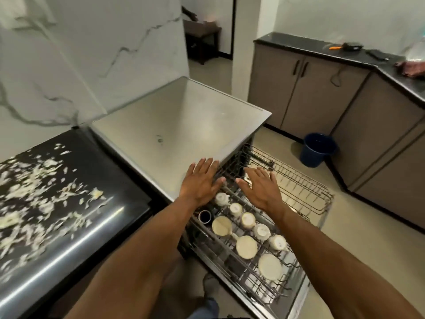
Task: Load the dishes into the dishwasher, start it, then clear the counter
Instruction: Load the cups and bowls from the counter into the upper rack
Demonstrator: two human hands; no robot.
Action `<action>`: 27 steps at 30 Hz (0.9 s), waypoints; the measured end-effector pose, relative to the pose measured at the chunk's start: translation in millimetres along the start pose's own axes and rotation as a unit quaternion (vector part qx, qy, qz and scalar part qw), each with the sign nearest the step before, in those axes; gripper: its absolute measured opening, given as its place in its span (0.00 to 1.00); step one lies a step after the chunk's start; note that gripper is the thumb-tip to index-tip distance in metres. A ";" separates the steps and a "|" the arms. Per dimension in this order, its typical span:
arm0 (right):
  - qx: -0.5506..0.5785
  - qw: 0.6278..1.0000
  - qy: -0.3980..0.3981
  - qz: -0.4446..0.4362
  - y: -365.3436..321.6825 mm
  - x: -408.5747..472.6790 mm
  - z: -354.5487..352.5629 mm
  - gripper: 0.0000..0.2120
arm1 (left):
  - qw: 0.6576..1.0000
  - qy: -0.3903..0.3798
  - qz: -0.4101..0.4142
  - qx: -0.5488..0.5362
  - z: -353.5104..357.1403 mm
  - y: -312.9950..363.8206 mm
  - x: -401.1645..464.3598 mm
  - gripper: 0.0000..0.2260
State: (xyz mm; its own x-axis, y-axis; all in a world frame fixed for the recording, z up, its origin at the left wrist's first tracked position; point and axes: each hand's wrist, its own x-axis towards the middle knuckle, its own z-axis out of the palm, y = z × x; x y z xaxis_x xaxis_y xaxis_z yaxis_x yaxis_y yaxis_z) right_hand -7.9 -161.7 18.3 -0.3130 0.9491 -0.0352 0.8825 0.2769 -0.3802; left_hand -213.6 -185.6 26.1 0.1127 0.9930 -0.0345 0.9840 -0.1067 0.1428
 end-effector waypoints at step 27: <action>0.024 0.941 -0.092 -0.325 -345.5 -26.3 125.2 0.27 | 0.927 0.144 -0.345 -0.038 -34.2 -240.3 -292.8 0.29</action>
State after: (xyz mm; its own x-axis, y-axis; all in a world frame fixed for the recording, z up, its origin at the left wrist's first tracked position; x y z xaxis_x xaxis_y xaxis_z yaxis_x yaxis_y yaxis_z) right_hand -348.5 -301.1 34.9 -0.8407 0.5380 0.0614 0.4678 0.7787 -0.4181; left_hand -487.8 -449.0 35.7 -0.5925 0.7966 0.1200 0.7940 0.5523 0.2538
